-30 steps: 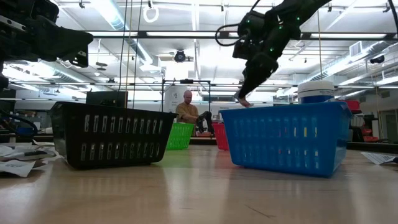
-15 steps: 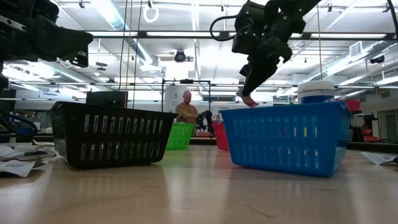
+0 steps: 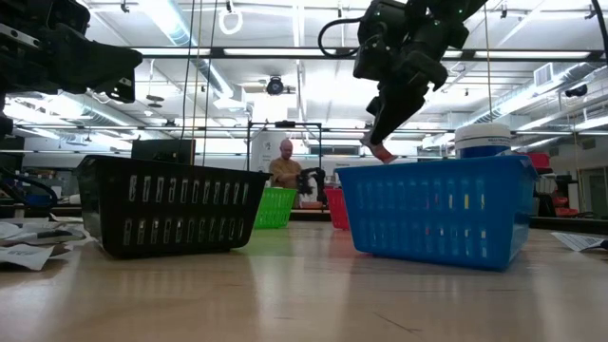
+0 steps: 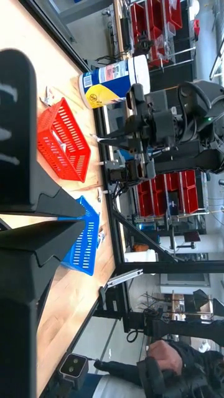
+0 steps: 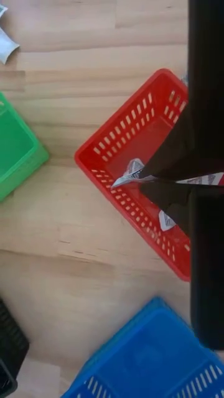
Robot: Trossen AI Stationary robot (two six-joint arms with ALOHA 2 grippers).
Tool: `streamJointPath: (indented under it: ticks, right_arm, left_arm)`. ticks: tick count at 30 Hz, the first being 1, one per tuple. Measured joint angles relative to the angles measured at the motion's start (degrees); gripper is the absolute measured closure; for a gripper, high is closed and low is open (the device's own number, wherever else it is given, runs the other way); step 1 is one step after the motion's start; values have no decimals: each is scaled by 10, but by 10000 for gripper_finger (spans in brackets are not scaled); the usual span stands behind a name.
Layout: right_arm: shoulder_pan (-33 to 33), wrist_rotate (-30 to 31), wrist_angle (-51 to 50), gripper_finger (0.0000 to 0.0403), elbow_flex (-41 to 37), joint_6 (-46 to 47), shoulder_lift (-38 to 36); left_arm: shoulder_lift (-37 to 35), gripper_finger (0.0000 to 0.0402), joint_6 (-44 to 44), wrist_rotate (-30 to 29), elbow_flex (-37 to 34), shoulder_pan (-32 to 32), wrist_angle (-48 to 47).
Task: Pick & Place First Aid Supplies
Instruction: Put the orange ointment pack into the red bin
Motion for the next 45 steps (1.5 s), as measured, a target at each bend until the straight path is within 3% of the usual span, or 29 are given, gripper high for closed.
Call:
streamJointPath:
  ticks: [7,20,31,45]
  right_arm:
    - [0,0,-13,371,0,-3,0]
    - [0,0,-22,259,0,11,0]
    - [1,0,-73,219,0,18,-56]
    - [35,118,-133,211,-31,41,-155]
  left_arm:
    - [0,376,0,0,0,0,0]
    - [0,376,0,0,0,0,0]
    - [0,376,0,0,0,0,0]
    - [0,376,0,0,0,0,0]
